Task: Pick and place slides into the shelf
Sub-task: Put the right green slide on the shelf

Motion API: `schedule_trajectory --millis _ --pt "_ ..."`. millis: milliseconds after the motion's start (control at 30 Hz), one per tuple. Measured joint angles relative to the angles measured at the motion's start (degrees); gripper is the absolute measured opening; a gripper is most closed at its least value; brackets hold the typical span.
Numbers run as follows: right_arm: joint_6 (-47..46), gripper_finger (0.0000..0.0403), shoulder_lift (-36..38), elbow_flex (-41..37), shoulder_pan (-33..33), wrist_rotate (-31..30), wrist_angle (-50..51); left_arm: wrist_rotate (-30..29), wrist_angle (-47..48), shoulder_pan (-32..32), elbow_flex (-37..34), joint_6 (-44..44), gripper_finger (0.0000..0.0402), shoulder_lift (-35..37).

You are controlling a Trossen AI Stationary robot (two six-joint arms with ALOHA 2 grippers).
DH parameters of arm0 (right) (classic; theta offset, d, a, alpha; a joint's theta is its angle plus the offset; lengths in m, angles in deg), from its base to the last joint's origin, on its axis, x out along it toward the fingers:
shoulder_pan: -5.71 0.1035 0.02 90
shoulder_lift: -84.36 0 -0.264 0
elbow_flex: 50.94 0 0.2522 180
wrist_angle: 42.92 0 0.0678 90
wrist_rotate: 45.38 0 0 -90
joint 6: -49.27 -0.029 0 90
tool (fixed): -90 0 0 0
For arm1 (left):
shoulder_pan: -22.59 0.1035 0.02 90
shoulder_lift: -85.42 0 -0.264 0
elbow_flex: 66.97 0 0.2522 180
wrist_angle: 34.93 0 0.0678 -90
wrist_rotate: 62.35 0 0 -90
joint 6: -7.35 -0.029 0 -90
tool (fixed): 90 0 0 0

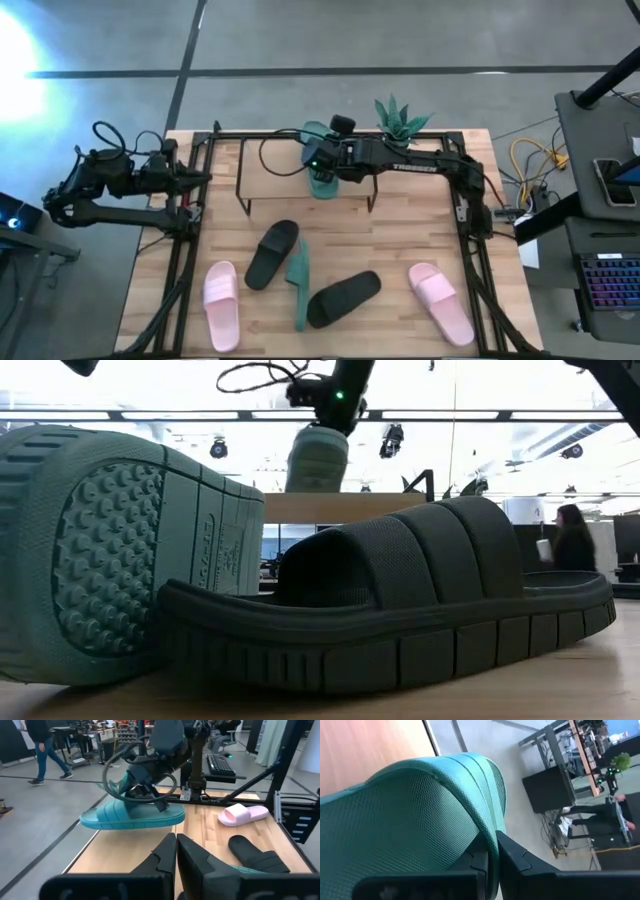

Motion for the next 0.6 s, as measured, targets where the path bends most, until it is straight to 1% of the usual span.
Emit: schedule_trajectory --millis 167,233,300,467,600 --pt "-2.7 0.0013 3.5 -7.3 0.0 -0.5 -3.7 -1.0 0.0 0.0 0.0 0.0 0.0000 0.0" --pt "-3.0 0.0013 4.3 -9.1 0.1 -2.2 -4.8 -1.8 0.0 0.0 0.0 0.0 0.0000 0.0" --pt "-3.2 0.0013 4.6 -10.1 0.0 -3.1 -5.3 -1.8 -0.1 0.0 0.0 0.0 0.0000 0.0" --pt "-3.7 0.0014 4.4 -10.3 -0.1 -3.0 -5.2 -1.9 -0.1 0.0 0.0 0.0 0.0000 0.0" --pt "-6.2 0.0034 4.2 -10.6 -0.1 -2.6 -5.0 -1.9 -0.2 0.0 0.0 0.0 0.0000 0.0"
